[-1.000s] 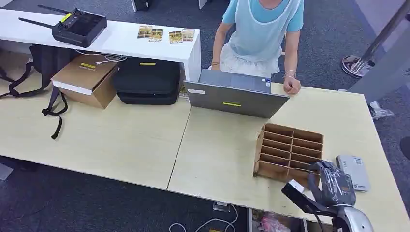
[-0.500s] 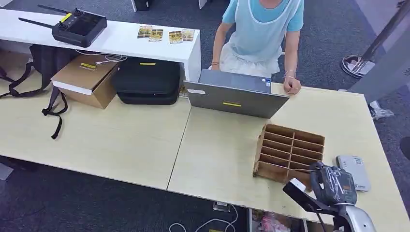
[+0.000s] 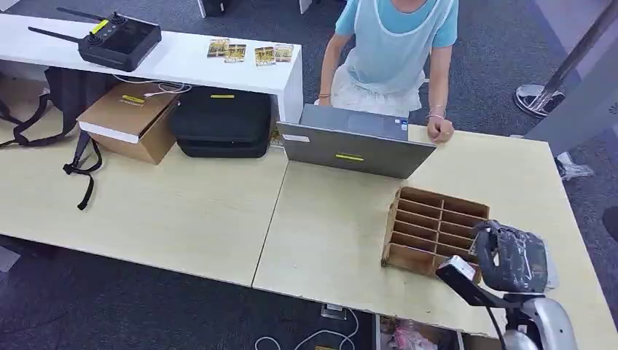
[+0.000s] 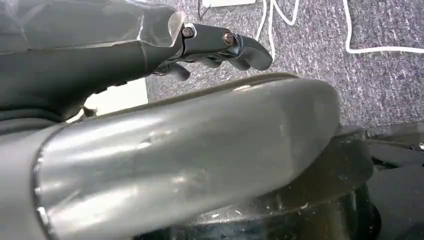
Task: Pass the card to the sensor for recognition and then transmit it.
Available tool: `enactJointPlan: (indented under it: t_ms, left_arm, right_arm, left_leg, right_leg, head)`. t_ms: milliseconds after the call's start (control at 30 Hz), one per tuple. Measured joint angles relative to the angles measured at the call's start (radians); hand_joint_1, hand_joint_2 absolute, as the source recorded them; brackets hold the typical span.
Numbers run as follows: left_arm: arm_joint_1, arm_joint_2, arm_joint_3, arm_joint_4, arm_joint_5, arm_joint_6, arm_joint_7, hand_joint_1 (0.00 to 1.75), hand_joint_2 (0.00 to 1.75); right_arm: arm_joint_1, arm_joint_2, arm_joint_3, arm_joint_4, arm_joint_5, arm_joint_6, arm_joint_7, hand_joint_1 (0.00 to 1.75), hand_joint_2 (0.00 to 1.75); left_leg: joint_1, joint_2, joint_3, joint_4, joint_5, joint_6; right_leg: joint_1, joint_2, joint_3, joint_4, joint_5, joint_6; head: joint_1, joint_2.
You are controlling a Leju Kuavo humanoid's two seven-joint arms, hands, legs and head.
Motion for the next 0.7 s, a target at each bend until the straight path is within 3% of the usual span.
enactJointPlan:
  t_ms: [133,400,567,700]
  left_arm:
    - [0.0,0.0,0.001,0.0,-0.002,0.0,-0.005,0.0,0.0]
    - [0.0,0.0,0.002,0.0,-0.018,0.0,-0.019,0.0,0.0]
    - [0.0,0.0,0.002,0.0,-0.033,0.0,-0.019,0.0,0.0]
    - [-0.001,0.001,0.002,0.0,-0.048,0.0,-0.019,0.0,0.0]
  right_arm:
    - [-0.059,0.002,0.005,0.013,-0.051,-0.023,-0.04,1.75,1.75]
    - [-0.254,0.001,0.06,0.072,-0.129,-0.015,-0.055,1.75,1.75]
    - [-0.423,0.008,0.121,0.147,-0.135,0.011,-0.035,1.75,1.75]
    - [-0.615,0.046,0.174,0.265,-0.168,0.048,-0.017,1.75,1.75]
  left_leg:
    - [0.0,0.0,0.0,0.0,0.0,0.0]
    - [0.0,0.0,0.0,0.0,0.001,-0.001]
    - [0.0,0.001,0.0,0.0,0.002,-0.002]
    - [0.0,0.002,0.0,0.0,0.003,-0.003]
  right_leg:
    - [0.0,0.0,0.0,0.0,0.0,0.0]
    - [0.0,0.001,0.0,0.001,0.002,-0.001]
    - [0.0,0.002,-0.001,0.002,0.003,-0.002]
    - [0.0,0.003,-0.001,0.002,0.004,-0.001]
  head:
    - [0.0,0.0]
    - [0.0,0.0]
    - [0.0,0.0]
    - [0.0,0.0]
